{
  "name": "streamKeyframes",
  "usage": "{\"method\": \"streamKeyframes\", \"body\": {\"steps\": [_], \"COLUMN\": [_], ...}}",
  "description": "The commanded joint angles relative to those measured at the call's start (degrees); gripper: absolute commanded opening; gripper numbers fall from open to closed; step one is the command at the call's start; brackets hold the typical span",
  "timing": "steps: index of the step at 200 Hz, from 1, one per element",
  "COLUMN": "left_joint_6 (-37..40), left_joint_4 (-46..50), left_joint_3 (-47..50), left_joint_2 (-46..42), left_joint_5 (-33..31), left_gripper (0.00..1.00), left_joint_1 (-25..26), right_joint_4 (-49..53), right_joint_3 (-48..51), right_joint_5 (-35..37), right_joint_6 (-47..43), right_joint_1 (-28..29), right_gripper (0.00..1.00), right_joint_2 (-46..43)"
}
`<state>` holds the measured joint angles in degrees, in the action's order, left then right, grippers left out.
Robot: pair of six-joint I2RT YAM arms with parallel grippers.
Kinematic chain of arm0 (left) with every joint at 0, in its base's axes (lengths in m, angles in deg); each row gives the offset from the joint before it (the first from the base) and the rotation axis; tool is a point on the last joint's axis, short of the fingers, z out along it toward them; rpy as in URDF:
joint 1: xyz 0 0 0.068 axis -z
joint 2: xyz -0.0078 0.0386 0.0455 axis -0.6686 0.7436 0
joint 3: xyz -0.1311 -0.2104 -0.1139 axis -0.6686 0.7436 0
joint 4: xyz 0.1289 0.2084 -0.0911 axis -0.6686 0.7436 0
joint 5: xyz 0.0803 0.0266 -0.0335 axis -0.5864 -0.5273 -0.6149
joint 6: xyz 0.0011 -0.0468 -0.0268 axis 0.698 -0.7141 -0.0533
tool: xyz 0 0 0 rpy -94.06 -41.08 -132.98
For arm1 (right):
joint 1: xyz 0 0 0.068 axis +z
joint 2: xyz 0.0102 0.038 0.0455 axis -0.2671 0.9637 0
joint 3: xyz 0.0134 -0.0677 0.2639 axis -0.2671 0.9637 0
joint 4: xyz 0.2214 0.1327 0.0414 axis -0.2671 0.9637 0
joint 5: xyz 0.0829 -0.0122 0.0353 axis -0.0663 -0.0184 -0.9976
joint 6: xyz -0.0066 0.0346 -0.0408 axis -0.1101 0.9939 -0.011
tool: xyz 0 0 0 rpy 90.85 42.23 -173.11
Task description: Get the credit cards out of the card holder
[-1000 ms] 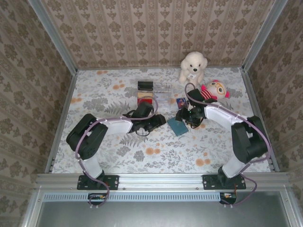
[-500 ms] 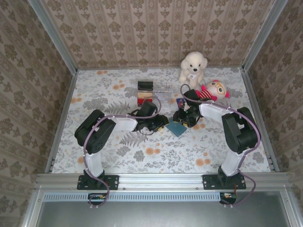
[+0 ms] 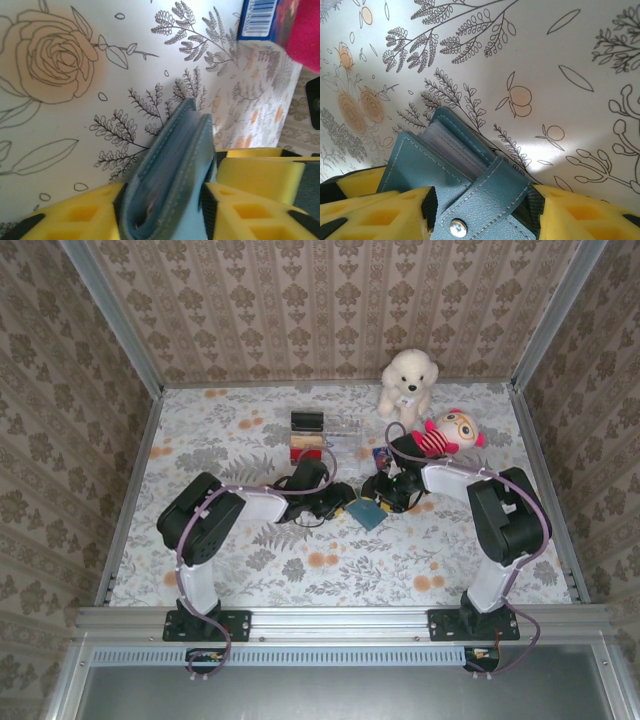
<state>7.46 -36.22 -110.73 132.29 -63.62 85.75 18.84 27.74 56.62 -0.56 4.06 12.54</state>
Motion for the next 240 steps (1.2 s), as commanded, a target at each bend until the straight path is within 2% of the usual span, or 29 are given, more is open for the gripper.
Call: {"method": "streamKeyframes", "body": {"steps": [1, 52, 94, 127, 178, 193, 221, 240], "left_joint_6": [-1.5, -2.9, -1.8, -0.3, 2.6, 3.7, 6.7, 10.0], "left_joint_4": [1.9, 3.2, 2.8, 1.9, -3.3, -4.7, -4.9, -1.8], "left_joint_3": [3.2, 7.8, 5.9, 3.3, 3.4, 3.8, 4.6, 4.8], "left_joint_2": [-2.9, -6.9, -4.5, -1.8, -1.2, -1.9, -4.5, -6.9], "left_joint_5": [-1.8, -2.3, 0.0, 0.9, 1.9, 2.2, 2.4, 2.7], "left_gripper": [0.49, 0.52, 0.50, 0.41, 0.34, 0.26, 0.16, 0.12], "left_joint_1": [0.2, -0.3, 0.0, -0.6, -1.2, -1.5, -2.5, -3.5], "right_joint_4": [0.6, -2.4, -3.5, -4.4, -8.8, -8.9, -3.7, -0.1], "right_joint_3": [2.5, 5.5, 5.6, 5.7, 6.0, 5.6, 3.4, 2.4], "right_joint_5": [-0.3, -0.8, -1.7, -2.6, -8.0, -8.5, -3.9, 0.9], "right_joint_6": [3.7, 8.6, 9.3, 8.6, 9.3, 8.7, 4.6, 0.8], "right_joint_1": [0.7, 1.9, 3.0, 3.0, 3.4, 3.4, 3.4, 3.6], "right_gripper": [0.55, 0.56, 0.54, 0.51, 0.49, 0.49, 0.51, 0.55], "right_joint_2": [-1.8, -3.7, -3.5, -2.5, -1.4, -1.7, -4.0, -6.4]}}
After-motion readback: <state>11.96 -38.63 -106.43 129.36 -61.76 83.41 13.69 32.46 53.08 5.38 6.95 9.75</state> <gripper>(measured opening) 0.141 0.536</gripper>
